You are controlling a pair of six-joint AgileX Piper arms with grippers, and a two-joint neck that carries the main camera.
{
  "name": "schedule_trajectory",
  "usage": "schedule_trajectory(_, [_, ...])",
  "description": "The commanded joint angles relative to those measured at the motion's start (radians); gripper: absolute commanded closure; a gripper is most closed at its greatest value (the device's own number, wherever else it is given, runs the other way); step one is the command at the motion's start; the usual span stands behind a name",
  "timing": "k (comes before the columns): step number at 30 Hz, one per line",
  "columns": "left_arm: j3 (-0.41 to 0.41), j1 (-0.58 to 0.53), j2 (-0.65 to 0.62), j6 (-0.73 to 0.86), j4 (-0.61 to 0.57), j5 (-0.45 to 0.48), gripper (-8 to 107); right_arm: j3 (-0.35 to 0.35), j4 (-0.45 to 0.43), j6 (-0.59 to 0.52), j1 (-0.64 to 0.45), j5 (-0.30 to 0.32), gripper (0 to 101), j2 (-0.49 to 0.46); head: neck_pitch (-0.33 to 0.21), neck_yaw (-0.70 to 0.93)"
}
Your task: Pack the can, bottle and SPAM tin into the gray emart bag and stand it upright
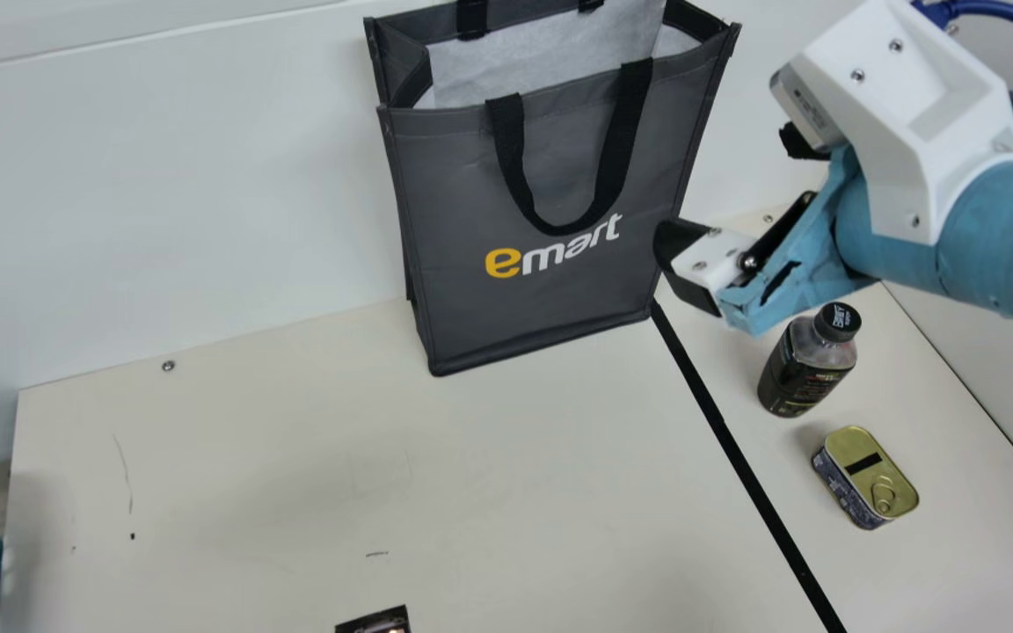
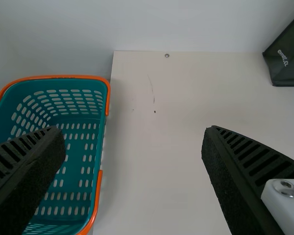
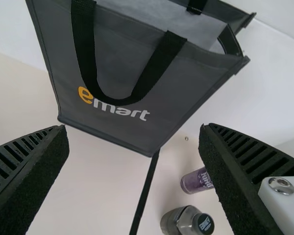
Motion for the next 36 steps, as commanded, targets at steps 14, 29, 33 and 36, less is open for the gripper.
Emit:
schedule_trajectory(14, [0.0, 0.0, 0.0, 0.0, 0.0, 0.0, 9, -0.164, 0.054, -0.137, -0.011, 0.0, 6, 0.138, -0.023, -0.001])
schedule_trajectory(29, [0.0, 0.0, 0.0, 0.0, 0.0, 0.0, 9, -0.297, 0.126, -0.275, -0.021, 0.0, 6, 0.262, -0.023, -0.001])
schedule_trajectory(33, [0.0, 0.0, 0.0, 0.0, 0.0, 0.0, 9, -0.322, 0.146, -0.313, -0.021, 0.0, 6, 0.29, -0.023, -0.001])
schedule_trajectory(36, [0.0, 0.0, 0.0, 0.0, 0.0, 0.0, 9, -0.339, 0.163, -0.341, -0.021, 0.0, 6, 0.31, -0.023, -0.001])
